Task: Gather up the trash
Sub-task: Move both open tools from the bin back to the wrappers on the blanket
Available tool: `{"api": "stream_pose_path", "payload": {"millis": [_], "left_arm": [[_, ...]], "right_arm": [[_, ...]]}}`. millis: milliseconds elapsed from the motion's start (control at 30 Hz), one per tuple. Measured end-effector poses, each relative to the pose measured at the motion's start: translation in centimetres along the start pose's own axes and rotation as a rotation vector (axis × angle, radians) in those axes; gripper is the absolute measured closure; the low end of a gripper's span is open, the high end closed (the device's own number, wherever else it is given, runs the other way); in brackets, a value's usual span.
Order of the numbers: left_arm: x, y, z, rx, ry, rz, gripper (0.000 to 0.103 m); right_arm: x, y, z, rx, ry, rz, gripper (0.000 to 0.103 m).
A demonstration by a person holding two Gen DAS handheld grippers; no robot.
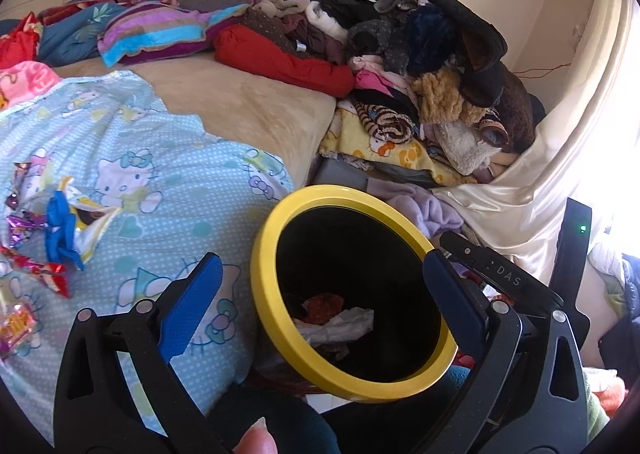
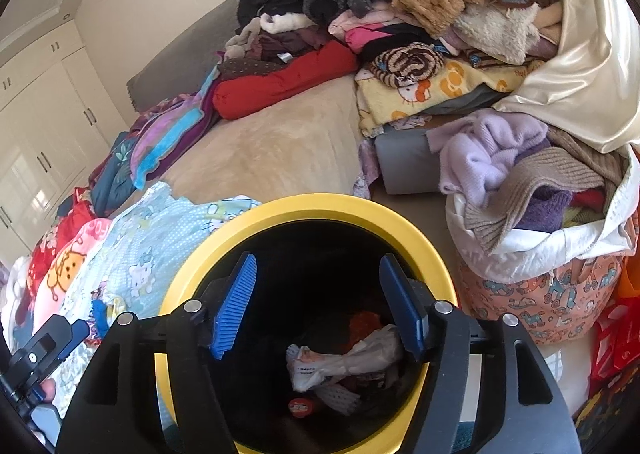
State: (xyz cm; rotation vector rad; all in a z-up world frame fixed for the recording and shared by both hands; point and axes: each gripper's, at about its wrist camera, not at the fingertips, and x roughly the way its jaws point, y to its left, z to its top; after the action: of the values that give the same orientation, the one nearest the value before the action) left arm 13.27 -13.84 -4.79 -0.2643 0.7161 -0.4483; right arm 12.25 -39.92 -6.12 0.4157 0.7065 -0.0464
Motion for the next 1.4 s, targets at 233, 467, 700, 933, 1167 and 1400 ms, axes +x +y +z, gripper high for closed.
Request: {"api": "stream_pose_path", "payload": {"millis": [233, 467, 700, 933, 1167, 1400], "left_arm": [[-1.7, 0.6, 0.3, 0.01, -0.032, 0.04, 0.011], [-3.3, 1.5, 0.7, -0.004, -0.069, 0.066, 0.011], [-4.9, 2.4, 1.4, -0.009, -0.115, 0.1, 0.011], [-6.4, 4.0, 1.5, 0.003, -0.151, 0.163, 0.011], [-7.6, 6.7, 2.2, -0.042, -0.179, 0.205, 0.011], [-8.7, 9.2, 2.6, -0.085, -0.211, 0.245, 0.011]], "right_arm": [[-0.6, 1.5, 0.0, -0.03, -0.006, 0.021, 0.038], [-1.0, 3.5, -0.4, -0.07, -0.002, 0.046, 0.037], [-1.5, 5.3, -0.6, -0.112, -0.008, 0.07, 0.037], [-2.2, 7.2, -1.1, -0.151, -0.023, 0.104, 0.036], [-2.8, 9.6, -1.7, -0.195, -0.039, 0.145, 0.036], [-3.0, 12.4, -2.7, -0.235, -0.033, 0.188, 0.035]]}}
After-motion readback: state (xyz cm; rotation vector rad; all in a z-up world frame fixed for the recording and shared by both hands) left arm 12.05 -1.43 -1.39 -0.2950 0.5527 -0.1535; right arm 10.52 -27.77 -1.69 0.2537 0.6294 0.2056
